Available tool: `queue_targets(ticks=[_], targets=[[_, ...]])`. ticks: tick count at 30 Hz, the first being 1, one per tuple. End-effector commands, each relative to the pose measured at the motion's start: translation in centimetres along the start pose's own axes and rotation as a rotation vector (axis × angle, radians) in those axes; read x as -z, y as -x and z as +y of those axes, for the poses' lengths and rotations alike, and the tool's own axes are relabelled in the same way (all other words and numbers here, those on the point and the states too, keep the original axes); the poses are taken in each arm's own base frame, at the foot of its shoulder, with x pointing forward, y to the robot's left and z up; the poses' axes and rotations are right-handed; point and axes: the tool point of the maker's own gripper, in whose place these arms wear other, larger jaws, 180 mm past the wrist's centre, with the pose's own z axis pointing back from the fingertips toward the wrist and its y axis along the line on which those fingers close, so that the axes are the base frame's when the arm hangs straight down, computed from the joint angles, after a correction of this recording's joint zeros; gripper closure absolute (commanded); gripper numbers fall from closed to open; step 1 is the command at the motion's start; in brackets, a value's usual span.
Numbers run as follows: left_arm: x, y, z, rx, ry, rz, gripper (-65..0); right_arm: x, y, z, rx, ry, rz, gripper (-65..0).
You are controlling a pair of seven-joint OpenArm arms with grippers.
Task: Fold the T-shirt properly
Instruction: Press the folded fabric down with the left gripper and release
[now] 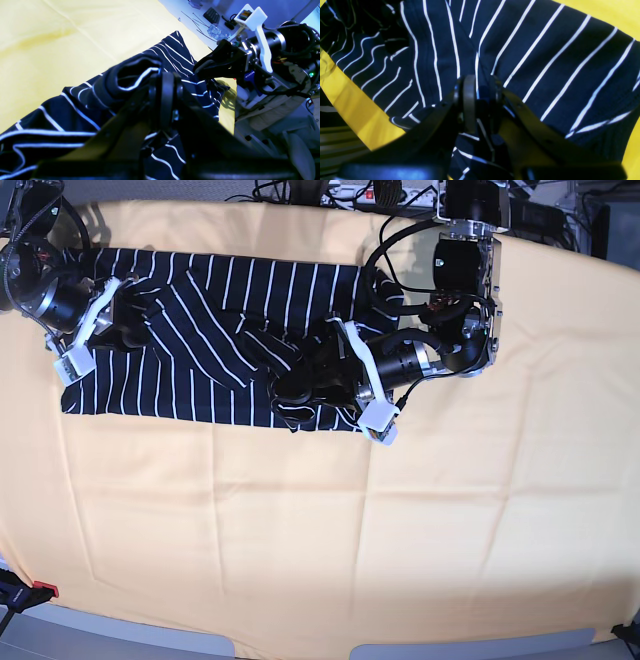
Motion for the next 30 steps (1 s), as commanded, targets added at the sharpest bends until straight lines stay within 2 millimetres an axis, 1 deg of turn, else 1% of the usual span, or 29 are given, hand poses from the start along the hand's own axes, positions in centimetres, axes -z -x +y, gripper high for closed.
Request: queue_targets(ticks=[1,2,3,6,7,8,11,14,16,20,25,30], targets=[[0.2,-1.9,-0.7,0.025,0.030,-0.063,0.0,-0.4,-1.2,0.1,-0.023,-0.004,-0.036,-12.4],[0.2,-1.9,-0.7,0.024,0.030,-0.063,0.0,-0.4,-1.2,0.0,-0.023,-0.004,-0.036,-12.4],[0.2,-1.9,-0.7,0.024,0.030,-0.062,-7.0,-0.4,-1.2,0.0,-0.023,-0.004,-0.036,-12.4],[0.1,-1.8,-0.7,0.022,0.029,-0.060,-38.0,-0.4,-1.2,0.0,-0.024,-0.003,-0.035,-12.4],[0.1,-1.8,-0.7,0.022,0.029,-0.060,-44.8,-0.4,-1.2,0.0,-0.023,-0.004,-0.036,-12.4],[0.1,-1.8,-0.7,0.023,0.029,-0.058,-48.5,-0.4,-1.2,0.0,-0.024,-0.003,-0.035,-12.4],[0.2,-1.6,-0.6,0.034,0.023,-0.036,-49.2,-0.4,-1.2,0.0,-0.023,-0.004,-0.036,-12.4],[0.3,-1.0,-0.3,0.069,0.021,0.051,-49.2,-0.4,-1.2,0.0,-0.023,-0.004,-0.036,-12.4],[0.3,-0.9,0.0,0.110,0.007,0.106,-49.2,-0.4,-1.2,0.1,-0.023,-0.004,-0.034,-12.4],[0.0,-1.5,1.0,0.207,-0.056,0.157,-49.2,-0.4,-1.0,0.0,-0.023,-0.003,-0.021,-12.4],[-1.6,-1.7,2.0,0.301,-0.128,0.218,-49.2,-0.4,-1.0,0.0,-0.023,-0.003,-0.021,-12.4],[-3.3,-1.9,2.6,0.357,-0.163,0.258,-49.2,-0.4,-1.0,0.0,-0.023,-0.003,-0.021,-12.4]])
